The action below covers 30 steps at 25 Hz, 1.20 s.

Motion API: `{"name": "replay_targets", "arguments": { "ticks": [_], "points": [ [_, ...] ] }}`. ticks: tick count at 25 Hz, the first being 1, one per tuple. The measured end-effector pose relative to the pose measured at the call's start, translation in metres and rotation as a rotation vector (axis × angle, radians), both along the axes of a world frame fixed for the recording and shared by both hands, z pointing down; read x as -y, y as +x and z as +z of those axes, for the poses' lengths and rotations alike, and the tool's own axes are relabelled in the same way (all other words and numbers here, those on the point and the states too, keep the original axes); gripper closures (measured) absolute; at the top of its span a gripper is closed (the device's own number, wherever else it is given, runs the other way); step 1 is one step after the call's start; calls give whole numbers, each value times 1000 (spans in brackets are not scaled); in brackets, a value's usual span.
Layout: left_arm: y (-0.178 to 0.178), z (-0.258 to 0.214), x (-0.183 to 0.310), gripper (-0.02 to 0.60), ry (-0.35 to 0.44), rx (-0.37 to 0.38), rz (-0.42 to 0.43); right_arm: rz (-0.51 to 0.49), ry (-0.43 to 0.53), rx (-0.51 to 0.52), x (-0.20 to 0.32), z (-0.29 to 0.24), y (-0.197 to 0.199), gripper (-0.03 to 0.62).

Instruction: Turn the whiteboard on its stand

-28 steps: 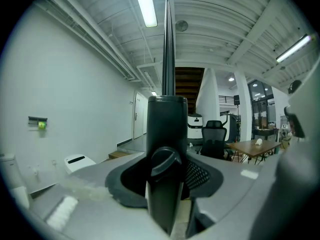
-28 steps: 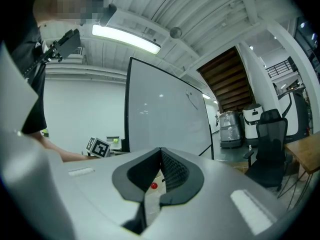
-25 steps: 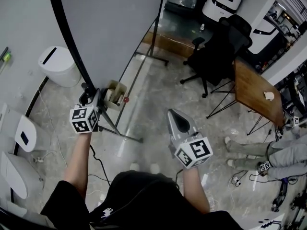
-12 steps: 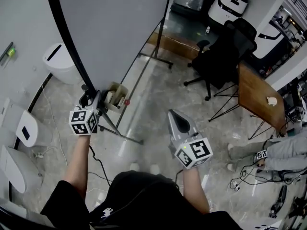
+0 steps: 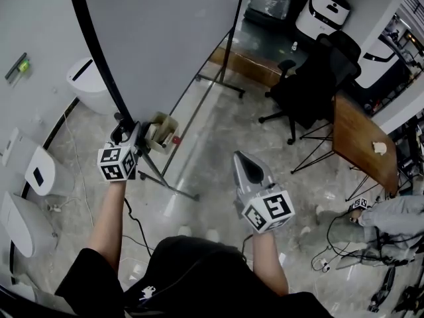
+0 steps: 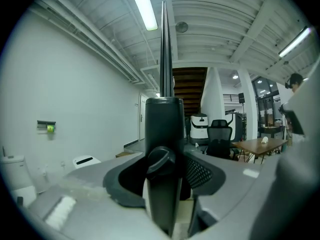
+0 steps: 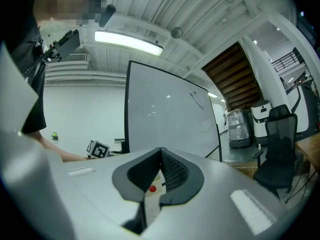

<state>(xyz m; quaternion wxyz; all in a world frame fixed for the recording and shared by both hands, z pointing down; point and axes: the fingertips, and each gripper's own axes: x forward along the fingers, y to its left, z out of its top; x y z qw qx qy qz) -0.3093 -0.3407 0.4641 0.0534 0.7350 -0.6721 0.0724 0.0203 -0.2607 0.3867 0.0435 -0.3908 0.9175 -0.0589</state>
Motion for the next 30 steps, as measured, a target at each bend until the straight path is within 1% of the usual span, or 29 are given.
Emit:
{"name": "replay_targets", "arguments": {
  "ticks": [3, 6, 11, 14, 16, 19, 21, 25, 28, 30],
  "points": [
    [8, -1, -1, 321, -8, 8, -23, -13, 0, 6, 1, -3, 10, 585],
    [10, -5, -3, 303, -15, 20, -43, -24, -4, 18, 3, -5, 16, 585],
    [6, -3, -30, 303, -4, 28, -79, -47, 0, 27, -6, -2, 16, 585],
    [7, -2, -46, 325, 6, 14, -103, -60, 2, 31, -10, -1, 15, 585],
    [6, -5, -55, 337, 23, 14, -131, -69, 5, 35, -12, -2, 15, 585],
    [11, -12, -68, 339, 50, 13, -166, -77, 5, 37, -16, -2, 18, 585],
    [23, -18, -76, 377, 66, 15, -159, -77, 7, 37, -19, -1, 22, 585],
    [59, -33, -83, 462, 101, 6, -107, -68, 11, 33, -23, -1, 31, 585],
    [97, -40, -79, 506, 110, -8, -39, -62, 15, 25, -25, -1, 40, 585],
    [124, -42, -75, 524, 112, -14, 15, -56, 18, 22, -25, -2, 45, 585]
  ]
}}
